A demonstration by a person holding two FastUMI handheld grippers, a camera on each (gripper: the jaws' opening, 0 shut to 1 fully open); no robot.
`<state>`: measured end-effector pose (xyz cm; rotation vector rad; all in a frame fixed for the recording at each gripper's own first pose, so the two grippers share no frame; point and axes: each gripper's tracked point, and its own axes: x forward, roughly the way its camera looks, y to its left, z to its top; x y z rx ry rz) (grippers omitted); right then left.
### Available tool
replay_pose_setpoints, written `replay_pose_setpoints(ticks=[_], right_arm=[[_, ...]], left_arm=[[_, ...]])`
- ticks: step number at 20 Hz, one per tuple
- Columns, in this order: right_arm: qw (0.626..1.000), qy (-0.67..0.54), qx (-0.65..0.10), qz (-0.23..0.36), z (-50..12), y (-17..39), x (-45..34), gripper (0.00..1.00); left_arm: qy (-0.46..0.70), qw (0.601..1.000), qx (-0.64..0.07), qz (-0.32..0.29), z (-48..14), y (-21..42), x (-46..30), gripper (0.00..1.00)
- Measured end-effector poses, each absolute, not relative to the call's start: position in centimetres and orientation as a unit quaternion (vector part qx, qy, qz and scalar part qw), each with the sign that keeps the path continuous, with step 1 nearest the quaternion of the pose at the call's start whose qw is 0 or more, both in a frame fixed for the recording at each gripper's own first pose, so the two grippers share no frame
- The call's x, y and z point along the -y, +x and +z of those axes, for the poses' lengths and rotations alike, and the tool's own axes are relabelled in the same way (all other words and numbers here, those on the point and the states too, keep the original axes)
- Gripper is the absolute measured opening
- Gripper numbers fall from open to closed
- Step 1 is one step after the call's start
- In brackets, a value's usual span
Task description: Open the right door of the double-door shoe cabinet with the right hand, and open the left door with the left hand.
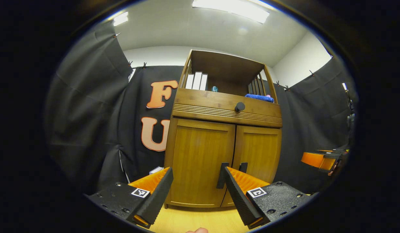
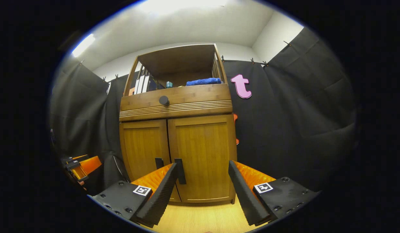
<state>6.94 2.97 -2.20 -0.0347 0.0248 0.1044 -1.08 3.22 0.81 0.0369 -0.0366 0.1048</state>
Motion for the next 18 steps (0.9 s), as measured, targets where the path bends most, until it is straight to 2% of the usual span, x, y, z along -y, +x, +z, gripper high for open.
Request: replay_pose_setpoints(ticks=[1, 3, 4, 5, 6, 7, 8, 9, 10, 11, 12, 13, 14, 16, 17, 18], right_arm=[[0.998, -0.019, -0.014, 0.058, -2.6, 8.0, -3.3, 1.00], [0.997, -0.021, -0.024, 0.068, -4.0, 10.7, -4.0, 1.00], [0.996, -0.024, -0.035, 0.073, -5.2, 12.2, -4.5, 0.94], [0.995, -0.027, -0.049, 0.080, -6.6, 13.5, -5.2, 0.94], [0.994, -0.027, -0.063, 0.090, -8.1, 14.7, -6.0, 1.00], [0.992, -0.025, -0.076, 0.101, -9.3, 16.1, -7.1, 1.00], [0.990, -0.021, -0.085, 0.111, -10.5, 17.4, -8.2, 0.94], [0.989, -0.017, -0.091, 0.115, -11.7, 18.8, -8.9, 0.94], [0.989, -0.016, -0.096, 0.115, -12.8, 20.2, -9.5, 0.94], [0.988, -0.017, -0.098, 0.114, -13.7, 21.9, -10.3, 1.00], [0.988, -0.020, -0.105, 0.110, -14.4, 23.3, -10.8, 0.94], [0.988, -0.023, -0.113, 0.107, -15.2, 24.4, -11.0, 1.00], [0.987, -0.025, -0.119, 0.108, -16.0, 25.4, -11.3, 0.94], [0.985, -0.030, -0.129, 0.108, -17.3, 26.3, -11.3, 0.94], [0.985, -0.033, -0.132, 0.107, -17.7, 26.8, -11.3, 0.86], [0.985, -0.035, -0.134, 0.105, -17.9, 27.3, -11.2, 0.92]], left_arm=[[0.019, 0.998, 0.020, 0.054, 1.0, -1.2, -3.2, 0.94], [0.017, 0.998, 0.021, 0.052, 1.0, -1.3, -2.8, 0.94], [0.015, 0.998, 0.016, 0.051, 0.6, -1.3, -2.6, 0.94], [0.010, 0.999, 0.013, 0.049, 0.2, -1.4, -2.4, 0.94], [0.004, 0.999, 0.009, 0.044, 0.0, -1.5, -2.0, 0.94], [0.001, 0.999, 0.003, 0.042, -0.4, -1.5, -1.8, 0.94], [-0.001, 0.999, -0.002, 0.044, -0.8, -1.6, -1.9, 0.94], [0.001, 0.999, -0.005, 0.045, -1.0, -1.8, -2.0, 0.94], [0.004, 0.999, -0.007, 0.047, -1.1, -1.9, -2.1, 0.95], [0.008, 0.999, -0.007, 0.051, -1.2, -2.0, -2.3, 0.95], [0.010, 0.998, -0.007, 0.054, -1.2, -2.0, -2.6, 0.95], [0.010, 0.998, -0.008, 0.056, -1.4, -2.0, -2.7, 0.95], [0.010, 0.998, -0.011, 0.056, -1.6, -1.9, -2.9, 0.95], [0.011, 0.998, -0.016, 0.058, -1.9, -1.7, -3.0, 0.92], [0.011, 0.998, -0.017, 0.058, -2.1, -1.7, -3.1, 0.95], [0.011, 0.998, -0.019, 0.058, -2.2, -1.5, -3.2, 0.95]])
